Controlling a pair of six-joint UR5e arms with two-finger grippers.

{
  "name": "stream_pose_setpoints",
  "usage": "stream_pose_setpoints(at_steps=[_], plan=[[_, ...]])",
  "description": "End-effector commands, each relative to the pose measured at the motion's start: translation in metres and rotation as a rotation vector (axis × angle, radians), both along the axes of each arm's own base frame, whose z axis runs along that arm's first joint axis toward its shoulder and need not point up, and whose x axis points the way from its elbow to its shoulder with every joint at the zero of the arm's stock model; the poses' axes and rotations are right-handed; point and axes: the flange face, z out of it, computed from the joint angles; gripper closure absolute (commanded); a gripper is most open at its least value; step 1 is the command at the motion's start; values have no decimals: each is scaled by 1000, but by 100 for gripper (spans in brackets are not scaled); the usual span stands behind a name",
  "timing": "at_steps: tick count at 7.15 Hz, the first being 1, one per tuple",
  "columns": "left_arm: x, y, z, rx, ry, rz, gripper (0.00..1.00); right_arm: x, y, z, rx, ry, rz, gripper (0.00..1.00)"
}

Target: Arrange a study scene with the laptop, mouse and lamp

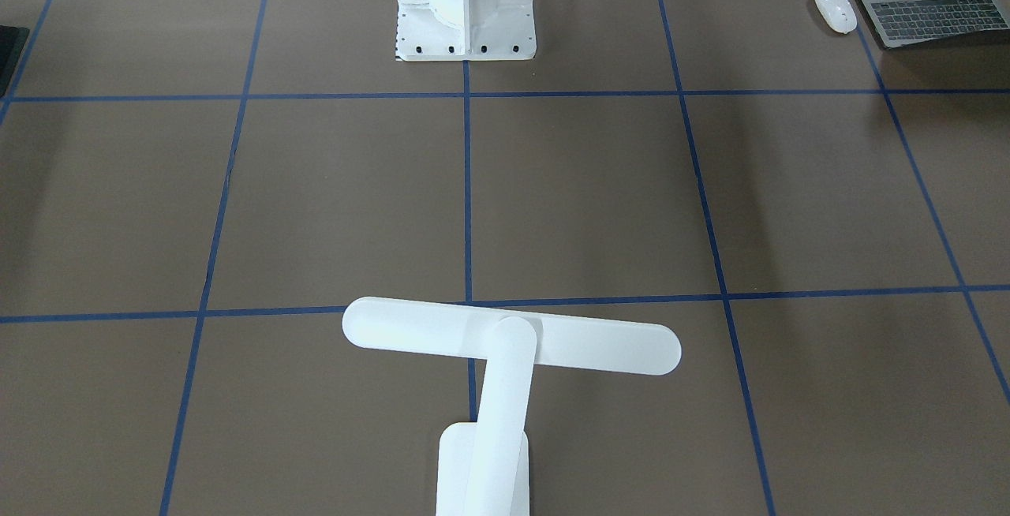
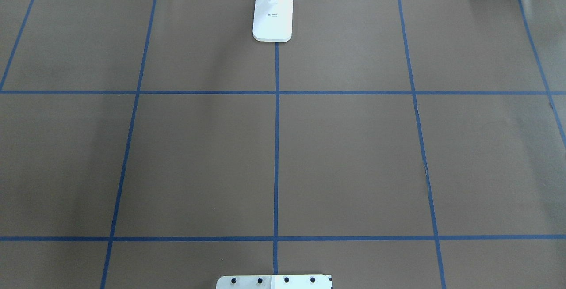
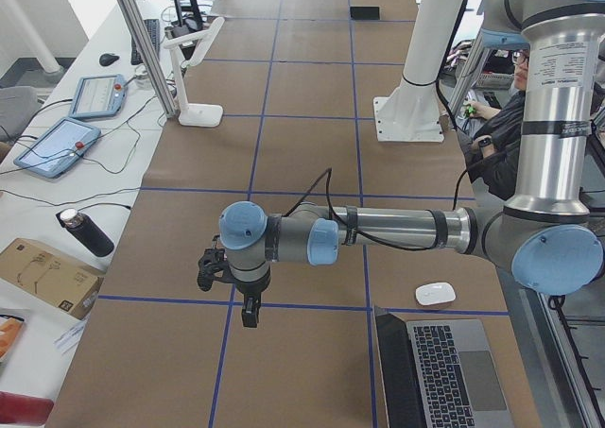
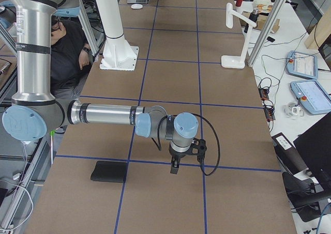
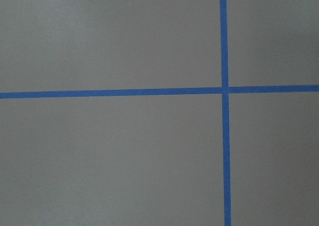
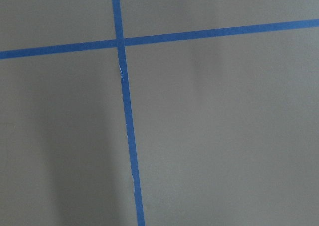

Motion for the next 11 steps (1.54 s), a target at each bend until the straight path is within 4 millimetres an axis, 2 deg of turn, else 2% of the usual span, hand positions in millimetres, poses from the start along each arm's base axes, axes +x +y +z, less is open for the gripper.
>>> stream_pose_setpoints(at_steps=[1,6,9,10,11], plan=[[0,0,-1,4,6,0,0,1,1,0,5,6,-2,1],[0,0,-3,21,4,3,0,1,0,-5,10,0,3,0],[0,-3,-14,46,6,3,0,1,5,3,-6,3,1,0],[1,-3,-10,39,5,4,0,0,2,-1,-3,2,7,0],[0,-5,-15,47,6,2,0,-1,-5,-9,3,-13,10,0]])
